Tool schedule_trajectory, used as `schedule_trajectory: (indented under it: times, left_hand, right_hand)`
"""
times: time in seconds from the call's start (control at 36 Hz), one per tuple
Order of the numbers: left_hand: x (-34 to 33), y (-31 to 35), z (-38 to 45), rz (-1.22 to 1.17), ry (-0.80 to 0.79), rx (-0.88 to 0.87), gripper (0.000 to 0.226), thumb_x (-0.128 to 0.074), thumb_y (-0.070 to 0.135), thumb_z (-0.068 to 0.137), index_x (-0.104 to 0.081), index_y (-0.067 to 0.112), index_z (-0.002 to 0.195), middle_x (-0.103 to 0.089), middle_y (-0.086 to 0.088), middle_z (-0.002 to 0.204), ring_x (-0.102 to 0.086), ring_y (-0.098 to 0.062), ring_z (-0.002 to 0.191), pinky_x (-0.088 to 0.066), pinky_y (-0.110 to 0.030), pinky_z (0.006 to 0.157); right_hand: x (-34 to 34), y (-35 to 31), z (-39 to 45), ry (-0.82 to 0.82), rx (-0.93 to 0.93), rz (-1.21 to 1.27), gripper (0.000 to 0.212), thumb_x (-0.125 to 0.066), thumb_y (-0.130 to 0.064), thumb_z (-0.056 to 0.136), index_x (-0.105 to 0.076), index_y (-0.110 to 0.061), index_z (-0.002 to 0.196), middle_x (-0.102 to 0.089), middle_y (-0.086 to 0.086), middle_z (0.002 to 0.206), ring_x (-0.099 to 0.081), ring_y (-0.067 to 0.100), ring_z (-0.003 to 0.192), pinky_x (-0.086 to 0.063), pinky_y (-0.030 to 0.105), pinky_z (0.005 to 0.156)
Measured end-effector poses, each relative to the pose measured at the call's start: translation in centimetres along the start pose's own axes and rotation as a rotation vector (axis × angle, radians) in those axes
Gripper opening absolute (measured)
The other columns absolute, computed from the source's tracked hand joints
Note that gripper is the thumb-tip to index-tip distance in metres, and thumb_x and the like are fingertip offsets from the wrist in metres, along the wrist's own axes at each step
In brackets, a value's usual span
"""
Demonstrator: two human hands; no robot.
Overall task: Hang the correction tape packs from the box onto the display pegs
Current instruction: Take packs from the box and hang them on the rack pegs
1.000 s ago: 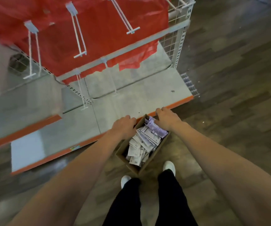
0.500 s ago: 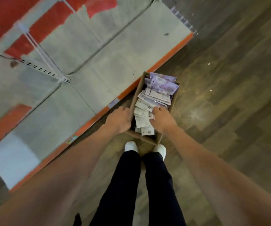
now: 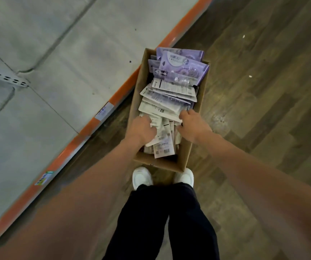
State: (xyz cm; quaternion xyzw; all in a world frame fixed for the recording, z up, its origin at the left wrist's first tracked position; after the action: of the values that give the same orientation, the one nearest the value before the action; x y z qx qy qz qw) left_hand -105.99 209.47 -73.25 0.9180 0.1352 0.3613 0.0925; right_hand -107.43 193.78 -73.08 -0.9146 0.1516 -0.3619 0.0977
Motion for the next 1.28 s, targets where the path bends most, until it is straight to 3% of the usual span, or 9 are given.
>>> schedule_trajectory:
  times: [0.14, 0.25, 0.36, 0.58, 0.72, 0.89, 1.0, 1.14, 1.28]
  left_hand:
    - [1.2, 2.1, 4.6, -0.084, 0.114, -0.041, 0.025, -0.051, 0.025, 0.095, -0.054, 0.006, 0.112, -0.06, -0.016, 0.115, -0.056, -0.03, 0.107, -0.043, -0.034, 0.083]
    - [1.5, 3.9, 7.4, -0.158, 0.179, -0.005, 0.036, -0.048, 0.025, 0.097, -0.047, 0.005, 0.127, -0.056, -0.012, 0.127, -0.053, -0.03, 0.115, -0.041, -0.03, 0.085]
    - [1.5, 4.2, 9.5, -0.163, 0.238, 0.086, 0.049, -0.047, 0.031, 0.098, -0.033, 0.002, 0.134, -0.044, -0.017, 0.137, -0.047, -0.035, 0.123, -0.042, -0.04, 0.091]
    - [1.3, 3.8, 12.3, -0.152, 0.265, 0.167, 0.05, -0.042, 0.041, 0.1, -0.045, 0.002, 0.133, -0.033, -0.019, 0.144, -0.042, -0.032, 0.126, -0.037, -0.038, 0.1]
    - [1.1, 3.6, 13.3, -0.223, 0.304, 0.279, 0.048, -0.053, 0.047, 0.094, -0.056, 0.011, 0.124, -0.028, -0.014, 0.144, -0.035, -0.033, 0.129, -0.032, -0.042, 0.106]
    - [0.6, 2.3, 13.3, -0.546, 0.28, 0.29, 0.026, -0.066, 0.024, 0.089, -0.064, 0.009, 0.11, -0.055, -0.012, 0.13, -0.061, -0.023, 0.096, -0.047, -0.026, 0.073]
    - [1.1, 2.3, 10.8, -0.665, 0.267, 0.257, 0.018, -0.061, 0.017, 0.093, -0.064, 0.011, 0.109, -0.065, -0.003, 0.107, -0.053, -0.007, 0.066, -0.039, -0.017, 0.051]
    - [3.5, 3.4, 6.8, -0.595, 0.293, 0.175, 0.009, -0.056, 0.016, 0.095, -0.048, 0.016, 0.098, -0.055, 0.001, 0.102, -0.052, -0.011, 0.078, -0.039, -0.021, 0.059]
    - [7.2, 4.8, 2.6, -0.469, 0.337, 0.026, 0.009, -0.057, 0.014, 0.093, -0.05, 0.015, 0.099, -0.056, 0.001, 0.101, -0.053, -0.014, 0.089, -0.038, -0.012, 0.06]
  right_hand:
    - [1.8, 1.3, 3.7, 0.099, -0.012, -0.008, 0.038, -0.047, -0.018, 0.098, -0.039, -0.007, 0.134, -0.04, 0.014, 0.136, -0.038, 0.031, 0.127, -0.04, 0.041, 0.097]
    - [2.8, 2.2, 6.1, 0.199, -0.013, -0.012, 0.041, -0.047, -0.014, 0.097, -0.039, -0.005, 0.135, -0.04, 0.015, 0.136, -0.036, 0.032, 0.126, -0.039, 0.041, 0.099]
    - [3.1, 2.8, 7.4, 0.237, -0.016, -0.011, 0.045, -0.048, -0.014, 0.096, -0.036, -0.007, 0.139, -0.039, 0.013, 0.139, -0.035, 0.029, 0.129, -0.038, 0.04, 0.1]
    - [2.3, 3.3, 10.1, 0.168, -0.03, 0.004, 0.05, -0.044, -0.009, 0.098, -0.028, -0.006, 0.145, -0.03, 0.018, 0.145, -0.04, 0.039, 0.126, -0.039, 0.042, 0.098]
    - [0.8, 3.7, 11.3, 0.077, -0.053, 0.097, 0.056, -0.042, -0.005, 0.095, -0.027, -0.012, 0.148, -0.014, 0.016, 0.156, -0.034, 0.041, 0.134, -0.036, 0.048, 0.108]
    - [0.2, 3.8, 10.4, 0.078, -0.054, 0.227, 0.056, -0.041, 0.001, 0.091, -0.034, -0.015, 0.144, -0.024, 0.014, 0.145, -0.047, 0.037, 0.116, -0.048, 0.045, 0.095]
    - [0.8, 3.1, 8.5, 0.064, -0.062, 0.261, 0.056, -0.041, -0.001, 0.092, -0.034, -0.019, 0.145, -0.022, 0.011, 0.148, -0.051, 0.036, 0.114, -0.051, 0.041, 0.09]
    - [2.5, 1.8, 5.5, 0.081, -0.079, 0.242, 0.053, -0.047, -0.014, 0.097, -0.028, -0.009, 0.146, -0.025, 0.016, 0.147, -0.04, 0.036, 0.128, -0.04, 0.041, 0.103]
    - [5.0, 0.0, 1.8, 0.107, -0.069, 0.278, 0.071, -0.058, -0.026, 0.094, -0.019, -0.006, 0.149, -0.023, 0.015, 0.153, -0.029, 0.034, 0.139, -0.03, 0.042, 0.113]
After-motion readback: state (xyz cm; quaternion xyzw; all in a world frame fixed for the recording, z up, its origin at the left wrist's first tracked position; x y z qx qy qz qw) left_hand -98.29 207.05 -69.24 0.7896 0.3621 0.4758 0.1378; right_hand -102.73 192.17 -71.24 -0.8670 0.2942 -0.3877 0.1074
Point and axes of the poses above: each hand's wrist, its own z-axis towards the middle knuckle, its own x-axis out of the back of the hand, y = z × x, the point moved 3 cm from there along z, towards the middle knuckle
